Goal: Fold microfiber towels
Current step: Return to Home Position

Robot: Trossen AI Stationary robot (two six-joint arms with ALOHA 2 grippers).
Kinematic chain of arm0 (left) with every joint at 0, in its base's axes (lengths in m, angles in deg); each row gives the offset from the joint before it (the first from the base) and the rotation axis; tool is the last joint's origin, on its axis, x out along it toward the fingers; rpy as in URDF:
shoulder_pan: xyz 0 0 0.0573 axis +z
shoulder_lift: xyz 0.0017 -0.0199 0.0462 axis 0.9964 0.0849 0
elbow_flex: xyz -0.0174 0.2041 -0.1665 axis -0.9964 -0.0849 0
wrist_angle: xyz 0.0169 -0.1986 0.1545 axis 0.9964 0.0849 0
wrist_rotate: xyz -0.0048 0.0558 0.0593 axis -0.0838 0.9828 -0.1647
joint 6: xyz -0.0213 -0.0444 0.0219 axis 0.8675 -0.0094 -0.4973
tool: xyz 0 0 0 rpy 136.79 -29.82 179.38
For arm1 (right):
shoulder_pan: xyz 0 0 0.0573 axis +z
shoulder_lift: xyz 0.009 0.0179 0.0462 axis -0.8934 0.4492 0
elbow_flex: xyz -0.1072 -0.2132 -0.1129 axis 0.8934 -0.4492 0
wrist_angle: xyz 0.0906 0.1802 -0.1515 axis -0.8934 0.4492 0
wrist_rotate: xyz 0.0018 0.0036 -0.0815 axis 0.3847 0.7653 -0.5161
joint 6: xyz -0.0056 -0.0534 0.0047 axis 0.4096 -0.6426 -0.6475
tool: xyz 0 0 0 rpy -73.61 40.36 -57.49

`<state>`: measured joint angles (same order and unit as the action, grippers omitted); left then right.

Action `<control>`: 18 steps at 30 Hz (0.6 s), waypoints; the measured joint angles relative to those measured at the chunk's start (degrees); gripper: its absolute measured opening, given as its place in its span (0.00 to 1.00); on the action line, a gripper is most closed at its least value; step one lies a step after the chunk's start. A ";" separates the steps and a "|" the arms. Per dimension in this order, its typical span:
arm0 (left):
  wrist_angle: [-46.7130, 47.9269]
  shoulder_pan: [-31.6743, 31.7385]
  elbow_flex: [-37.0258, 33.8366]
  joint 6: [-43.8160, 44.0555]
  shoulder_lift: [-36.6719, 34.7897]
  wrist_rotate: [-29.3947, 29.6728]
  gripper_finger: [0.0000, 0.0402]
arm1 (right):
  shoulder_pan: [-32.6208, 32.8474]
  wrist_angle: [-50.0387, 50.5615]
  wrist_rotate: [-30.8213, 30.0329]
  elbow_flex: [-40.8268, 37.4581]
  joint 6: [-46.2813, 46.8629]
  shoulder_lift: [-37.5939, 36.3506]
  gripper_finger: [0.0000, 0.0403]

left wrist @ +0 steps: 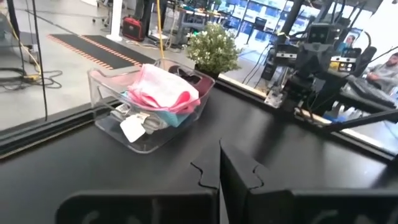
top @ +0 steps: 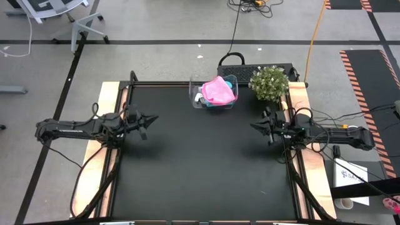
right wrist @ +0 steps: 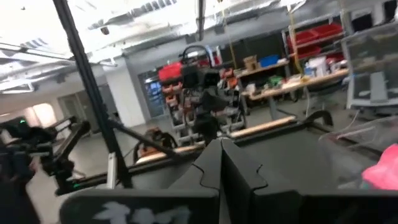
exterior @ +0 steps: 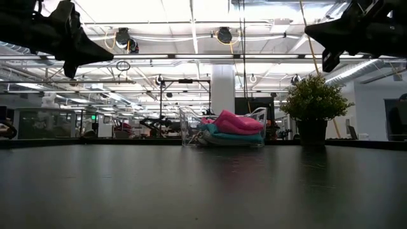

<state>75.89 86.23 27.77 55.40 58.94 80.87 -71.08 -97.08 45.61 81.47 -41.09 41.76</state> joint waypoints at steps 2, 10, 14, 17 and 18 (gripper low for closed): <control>0.65 0.00 0.00 -1.13 -0.02 0.08 0.02 | 0.01 0.21 1.42 0.00 0.72 0.21 0.00; 3.37 0.00 0.00 -1.49 0.02 0.17 0.05 | 0.02 0.38 4.51 0.00 0.42 0.25 0.00; 3.31 0.00 0.00 -1.47 0.02 0.17 0.04 | 0.02 0.38 4.46 0.00 7.98 0.24 0.00; 3.32 0.00 0.00 -1.64 0.02 0.17 0.02 | 0.02 0.37 4.45 0.02 11.16 0.24 0.00; 3.34 0.00 0.00 -2.08 0.02 0.17 0.01 | 0.02 0.23 4.42 0.02 11.43 0.11 0.00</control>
<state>79.23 86.23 27.77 53.32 58.96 81.04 -71.06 -96.85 50.03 81.49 -29.66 41.87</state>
